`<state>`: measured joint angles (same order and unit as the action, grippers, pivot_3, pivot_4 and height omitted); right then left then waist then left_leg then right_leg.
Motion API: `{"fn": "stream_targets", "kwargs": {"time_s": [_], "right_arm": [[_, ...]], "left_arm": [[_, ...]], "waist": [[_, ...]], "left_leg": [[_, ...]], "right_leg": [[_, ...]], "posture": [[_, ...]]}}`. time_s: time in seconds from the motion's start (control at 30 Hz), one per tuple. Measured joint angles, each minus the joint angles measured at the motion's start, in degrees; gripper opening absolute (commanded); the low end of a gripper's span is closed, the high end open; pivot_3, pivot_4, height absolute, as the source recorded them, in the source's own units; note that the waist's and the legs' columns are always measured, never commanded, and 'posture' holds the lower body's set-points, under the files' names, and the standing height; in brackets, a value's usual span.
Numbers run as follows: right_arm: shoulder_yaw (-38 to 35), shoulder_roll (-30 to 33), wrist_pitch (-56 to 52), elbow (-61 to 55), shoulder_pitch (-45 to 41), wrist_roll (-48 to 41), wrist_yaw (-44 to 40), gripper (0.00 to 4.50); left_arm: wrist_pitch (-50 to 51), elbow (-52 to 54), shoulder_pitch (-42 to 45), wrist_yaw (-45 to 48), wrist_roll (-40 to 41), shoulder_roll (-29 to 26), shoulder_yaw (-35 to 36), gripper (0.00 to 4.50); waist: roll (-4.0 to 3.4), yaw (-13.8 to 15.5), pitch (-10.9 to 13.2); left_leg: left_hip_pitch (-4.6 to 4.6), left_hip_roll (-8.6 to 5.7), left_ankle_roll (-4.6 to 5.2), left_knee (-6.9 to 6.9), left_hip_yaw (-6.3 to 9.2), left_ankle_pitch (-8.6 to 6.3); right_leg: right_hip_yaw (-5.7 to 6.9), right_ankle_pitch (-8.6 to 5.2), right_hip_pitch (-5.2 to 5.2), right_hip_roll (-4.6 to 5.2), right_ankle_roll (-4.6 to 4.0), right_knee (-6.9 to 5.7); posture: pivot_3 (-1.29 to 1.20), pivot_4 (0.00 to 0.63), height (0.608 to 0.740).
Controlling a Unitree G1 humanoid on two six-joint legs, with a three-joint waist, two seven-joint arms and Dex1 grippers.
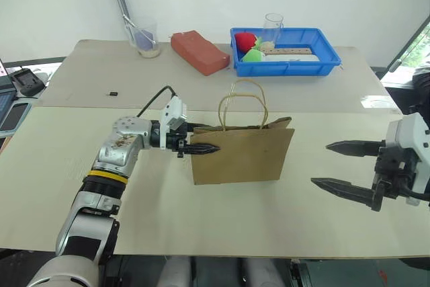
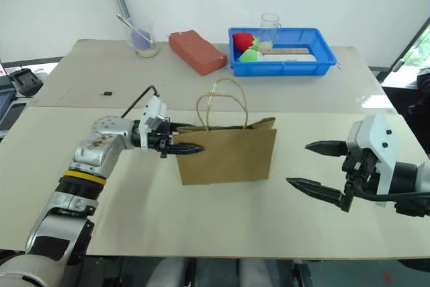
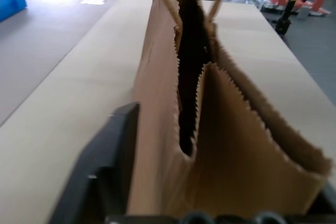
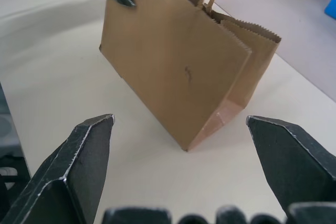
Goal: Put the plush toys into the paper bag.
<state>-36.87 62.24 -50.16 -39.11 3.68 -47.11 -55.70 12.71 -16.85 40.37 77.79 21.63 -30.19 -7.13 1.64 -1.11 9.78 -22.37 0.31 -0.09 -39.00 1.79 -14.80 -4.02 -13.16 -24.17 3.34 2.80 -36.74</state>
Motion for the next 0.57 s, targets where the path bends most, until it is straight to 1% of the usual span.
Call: {"fn": "stream_targets", "kwargs": {"time_s": [0.03, 0.17, 0.2, 0.3, 0.33, 0.4, 0.5, 0.57], "right_arm": [[0.3, 0.6, 0.7, 0.8, -0.4, 0.7, -0.6, 4.5], [2.9, 5.2, 4.9, 7.3, -4.7, 2.7, -5.4, 4.5], [4.0, 6.8, 6.4, 9.6, -6.5, 3.2, -7.4, 4.5], [6.8, 10.3, 9.6, 13.8, -10.0, 4.2, -11.9, 4.5], [8.8, 11.7, 10.8, 15.6, -12.1, 4.3, -14.2, 4.5], [10.7, 13.6, 12.4, 18.7, -15.0, 4.4, -17.4, 4.5], [13.0, 14.9, 14.4, 21.7, -18.3, 5.3, -20.8, 4.5], [14.0, 14.9, 15.3, 22.5, -19.0, 5.6, -21.9, 4.5]], "left_arm": [[0.1, 1.4, -0.6, -0.2, 0.0, -0.9, 0.5, 4.41], [2.2, 10.3, -6.1, -3.1, 0.2, -7.3, 4.7, 4.41], [4.0, 13.2, -8.2, -4.1, 0.5, -9.9, 6.2, 4.41], [8.6, 19.5, -12.4, -6.7, 0.7, -15.5, 9.4, 4.41], [10.6, 22.8, -14.8, -8.2, 0.7, -18.1, 11.3, 4.41], [13.3, 26.4, -17.3, -10.1, 0.8, -21.6, 14.3, 4.41], [16.7, 29.7, -17.9, -11.3, 3.4, -23.7, 18.6, 4.41], [18.7, 31.1, -18.1, -11.8, 4.7, -24.3, 19.3, 4.41]], "waist": [[0.0, 0.0, 0.0], [0.0, -0.2, 0.0], [-0.01, -0.3, 0.0], [-0.02, -0.2, 0.0], [-0.02, -0.2, 0.0], [-0.02, -0.2, 0.0], [-0.02, 0.5, 0.0], [-0.02, 0.5, 0.0]], "left_leg": [[0.02, 0.01, 0.0, 0.01, 0.0, 0.0], [0.06, 0.09, 0.0, 0.01, -0.06, 0.0], [0.06, 0.09, 0.0, 0.02, -0.07, 0.0], [0.07, 0.17, 0.0, 0.03, -0.08, 0.0], [0.05, 0.2, 0.0, 0.03, -0.09, 0.0], [0.06, 0.3, 0.0, 0.02, -0.14, 0.0], [0.06, 0.32, 0.0, 0.02, -0.16, 0.0], [0.04, 0.31, 0.0, 0.02, -0.18, -0.01]], "right_leg": [[0.0, 0.0, 0.02, 0.0, 0.0, 0.0], [-0.02, 0.0, -0.01, -0.02, -0.01, -0.01], [-0.02, 0.0, -0.02, -0.02, -0.01, -0.01], [0.0, 0.0, -0.02, -0.03, -0.01, 0.01], [0.0, 0.0, -0.05, -0.02, -0.01, 0.02], [0.0, 0.0, -0.04, -0.02, -0.01, 0.04], [0.03, 0.0, -0.02, -0.01, -0.01, 0.07], [0.03, 0.0, -0.02, 0.0, -0.01, 0.09]], "posture": [[0.0, 0.15, 0.74], [0.0, 0.15, 0.74], [0.0, 0.15, 0.74], [0.0, 0.15, 0.74], [0.0, 0.15, 0.74], [0.0, 0.15, 0.74], [0.0, 0.15, 0.74], [0.0, 0.15, 0.74]]}}
